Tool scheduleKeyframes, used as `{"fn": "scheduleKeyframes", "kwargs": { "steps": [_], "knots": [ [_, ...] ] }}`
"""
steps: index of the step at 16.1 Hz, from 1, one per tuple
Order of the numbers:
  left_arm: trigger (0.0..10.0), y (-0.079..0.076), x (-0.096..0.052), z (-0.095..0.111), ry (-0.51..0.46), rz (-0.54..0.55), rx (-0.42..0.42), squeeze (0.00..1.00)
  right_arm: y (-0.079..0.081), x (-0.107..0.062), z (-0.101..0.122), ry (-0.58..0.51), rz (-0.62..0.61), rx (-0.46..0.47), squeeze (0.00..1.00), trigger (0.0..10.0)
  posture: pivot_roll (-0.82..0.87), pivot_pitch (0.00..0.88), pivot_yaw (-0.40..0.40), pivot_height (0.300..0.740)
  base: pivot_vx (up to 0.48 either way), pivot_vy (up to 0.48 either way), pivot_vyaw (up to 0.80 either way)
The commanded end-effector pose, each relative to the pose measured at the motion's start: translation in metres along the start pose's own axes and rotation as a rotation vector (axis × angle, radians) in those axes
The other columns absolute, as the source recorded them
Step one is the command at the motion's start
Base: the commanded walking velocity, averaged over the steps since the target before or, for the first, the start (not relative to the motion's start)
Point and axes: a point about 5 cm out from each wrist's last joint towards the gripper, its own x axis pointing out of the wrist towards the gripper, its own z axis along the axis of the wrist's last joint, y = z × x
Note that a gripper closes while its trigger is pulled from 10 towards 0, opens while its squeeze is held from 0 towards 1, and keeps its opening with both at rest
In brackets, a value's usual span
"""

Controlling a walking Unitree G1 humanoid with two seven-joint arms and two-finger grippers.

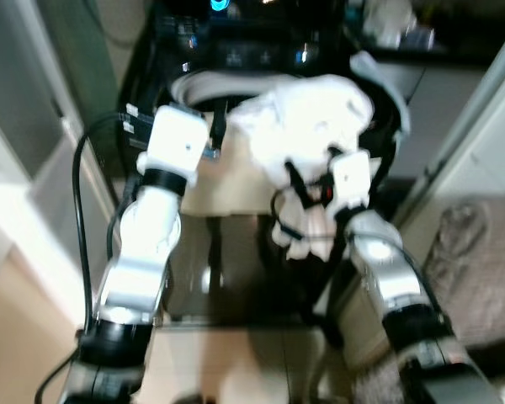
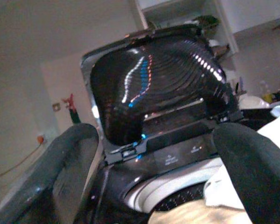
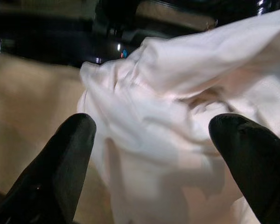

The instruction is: Clothes washing

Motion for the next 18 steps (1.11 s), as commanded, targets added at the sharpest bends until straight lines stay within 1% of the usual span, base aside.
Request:
{"fn": "scheduleKeyframes", "kwargs": {
  "steps": [1,2,3,4,5,6,7,8,9,10,11,12,13,14,15,18],
  "knots": [
    [10.0,-0.003,0.0,0.003,-0.008,-0.002,-0.008,0.0,-0.007,-0.002,-0.01,0.063,-0.02,-0.035,0.0,10.0,0.05,0.0,-0.028,0.74,0.0,0.0,0.0],
    [10.0,-0.002,0.0,0.003,-0.008,0.003,0.001,0.0,-0.008,-0.003,-0.016,0.084,-0.03,-0.033,0.0,10.0,0.06,0.0,-0.03,0.74,0.0,0.0,0.0],
    [10.0,-0.002,-0.001,0.002,-0.003,0.006,0.006,0.0,-0.009,-0.004,-0.023,0.116,-0.046,-0.053,0.0,10.0,0.06,0.0,-0.029,0.74,0.0,0.0,0.0],
    [10.0,-0.002,-0.002,0.0,0.003,0.005,0.01,0.0,-0.014,-0.007,-0.036,0.195,-0.107,-0.039,0.0,10.0,0.06,0.0,-0.026,0.74,0.0,0.0,0.0],
    [10.0,-0.003,-0.002,0.0,0.006,0.007,0.013,0.0,-0.015,-0.008,-0.04,0.212,-0.122,-0.03,0.0,10.0,0.06,0.0,-0.025,0.74,0.0,0.0,0.0],
    [10.0,-0.003,-0.003,-0.001,0.009,0.01,0.01,0.0,-0.015,-0.009,-0.043,0.224,-0.135,-0.026,0.0,10.0,0.07,0.0,-0.022,0.74,0.0,0.0,0.0],
    [10.0,-0.003,-0.003,-0.001,0.009,0.013,0.014,0.0,-0.013,-0.007,-0.039,0.197,-0.126,-0.011,0.0,10.0,0.06,0.0,-0.021,0.74,0.0,0.0,0.0],
    [10.0,-0.004,-0.003,0.0,0.008,0.012,0.011,0.0,-0.011,-0.005,-0.036,0.177,-0.119,-0.016,0.0,10.0,0.06,0.0,-0.021,0.74,0.0,0.0,0.0],
    [10.0,-0.005,-0.003,0.003,-0.01,0.009,-0.018,0.0,-0.009,-0.001,-0.031,0.148,-0.115,-0.032,0.0,10.0,0.06,0.0,-0.021,0.74,0.0,0.0,0.0],
    [10.0,-0.007,-0.002,0.007,-0.034,-0.007,-0.015,0.0,-0.012,0.005,-0.023,0.108,-0.148,-0.055,0.0,10.0,0.06,0.0,-0.022,0.74,0.48,0.0,0.0],
    [10.0,-0.007,-0.001,0.01,-0.054,-0.006,-0.004,0.0,-0.022,0.013,-0.011,0.069,-0.231,-0.103,0.0,10.0,0.06,0.0,-0.021,0.74,0.48,0.0,0.0],
    [10.0,-0.006,0.0,0.012,-0.061,-0.004,-0.002,0.0,-0.026,0.017,-0.004,0.049,-0.255,-0.116,0.0,10.0,0.06,0.0,-0.021,0.74,0.48,0.0,0.0],
    [10.0,-0.005,0.001,0.014,-0.075,0.006,-0.007,0.0,-0.031,0.026,0.006,0.022,-0.273,-0.119,0.0,10.0,0.07,0.0,-0.02,0.74,0.469,0.0,0.0],
    [10.0,-0.003,0.002,0.015,-0.081,0.011,-0.016,0.0,-0.032,0.033,0.015,-0.002,-0.276,-0.108,0.0,10.0,0.07,0.0,-0.02,0.74,0.461,0.0,0.0],
    [10.0,-0.002,0.003,0.017,-0.088,0.018,-0.021,0.0,-0.033,0.038,0.022,-0.02,-0.275,-0.115,0.0,10.0,0.07,0.0,-0.021,0.74,0.461,0.0,0.0],
    [10.0,0.001,0.003,0.027,-0.149,0.034,0.012,0.0,-0.041,0.049,0.047,-0.109,-0.3,-0.117,0.0,10.0,0.08,0.0,-0.025,0.74,0.461,0.0,0.0]
  ]
}}
